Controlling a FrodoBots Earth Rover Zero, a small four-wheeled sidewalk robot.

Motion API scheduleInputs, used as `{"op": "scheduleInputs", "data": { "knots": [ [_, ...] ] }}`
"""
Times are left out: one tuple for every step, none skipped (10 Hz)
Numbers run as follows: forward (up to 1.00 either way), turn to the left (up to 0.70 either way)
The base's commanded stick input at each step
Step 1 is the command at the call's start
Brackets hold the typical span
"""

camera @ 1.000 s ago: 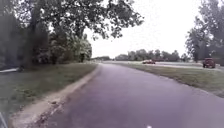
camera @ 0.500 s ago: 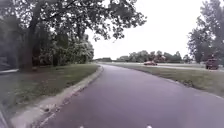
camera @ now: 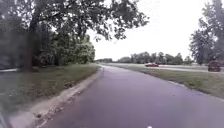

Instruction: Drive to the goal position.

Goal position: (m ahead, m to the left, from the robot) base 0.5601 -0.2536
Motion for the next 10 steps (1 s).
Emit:
{"op": "scheduleInputs", "data": {
  "knots": [
    [0.70,0.00],
    [0.70,0.00],
    [0.70,0.00],
    [0.70,0.00],
    [0.70,0.00],
    [0.70,0.00],
    [0.70,0.00],
    [0.70,0.00],
    [0.70,0.00],
    [0.70,0.00]
  ]
}}
